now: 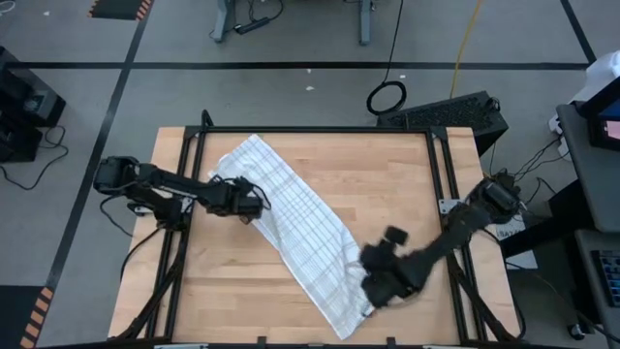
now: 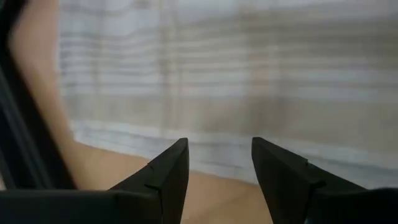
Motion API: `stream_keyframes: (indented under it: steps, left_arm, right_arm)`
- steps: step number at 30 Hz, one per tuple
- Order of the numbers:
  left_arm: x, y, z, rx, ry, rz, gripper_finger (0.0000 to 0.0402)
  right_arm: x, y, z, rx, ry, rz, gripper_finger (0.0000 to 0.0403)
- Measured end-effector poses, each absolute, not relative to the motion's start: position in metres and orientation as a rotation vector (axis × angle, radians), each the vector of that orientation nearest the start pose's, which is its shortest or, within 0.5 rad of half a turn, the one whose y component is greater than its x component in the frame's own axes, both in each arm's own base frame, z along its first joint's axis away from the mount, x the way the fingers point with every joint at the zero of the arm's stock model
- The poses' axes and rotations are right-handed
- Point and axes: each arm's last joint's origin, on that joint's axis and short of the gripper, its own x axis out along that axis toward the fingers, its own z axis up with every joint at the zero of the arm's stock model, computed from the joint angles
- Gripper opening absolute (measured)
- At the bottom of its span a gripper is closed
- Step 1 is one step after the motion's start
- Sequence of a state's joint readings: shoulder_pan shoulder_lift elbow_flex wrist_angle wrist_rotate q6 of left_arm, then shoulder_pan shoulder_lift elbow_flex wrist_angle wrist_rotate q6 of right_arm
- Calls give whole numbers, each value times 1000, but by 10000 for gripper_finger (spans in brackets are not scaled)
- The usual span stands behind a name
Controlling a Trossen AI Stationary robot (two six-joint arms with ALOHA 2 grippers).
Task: Roll towel
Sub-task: Fold the white towel
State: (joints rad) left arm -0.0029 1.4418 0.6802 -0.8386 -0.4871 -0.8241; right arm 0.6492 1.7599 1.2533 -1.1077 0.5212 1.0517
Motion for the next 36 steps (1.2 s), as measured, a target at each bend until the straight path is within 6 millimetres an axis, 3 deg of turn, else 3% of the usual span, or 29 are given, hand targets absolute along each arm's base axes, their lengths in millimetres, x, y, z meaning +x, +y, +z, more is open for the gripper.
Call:
stream_keyframes:
  steps: [4, 7, 13, 18, 24, 28, 36]
  left_arm:
    - [214, -8, 167, -305, 1199, 851, 182]
    - [222, -32, 175, -307, 1119, 743, 182]
    - [246, -88, 177, -312, 878, 427, 182]
    - [260, -115, 164, -257, 796, 302, 182]
    - [263, -118, 127, -135, 917, 336, 182]
    - [263, -108, 110, -93, 1033, 377, 182]
    - [257, -90, 110, 14, 1158, 409, 182]
  right_arm:
    - [272, 165, 196, -119, 1215, -352, 149]
    - [269, 164, 184, -140, 1247, -206, 154]
    - [239, 181, 177, -90, 1246, -61, 180]
    - [210, 205, 185, -97, 1187, -18, 195]
    - [185, 219, 167, -144, 1150, -126, 187]
    - [182, 220, 158, -202, 1078, -146, 166]
    - [187, 216, 140, -163, 964, -105, 140]
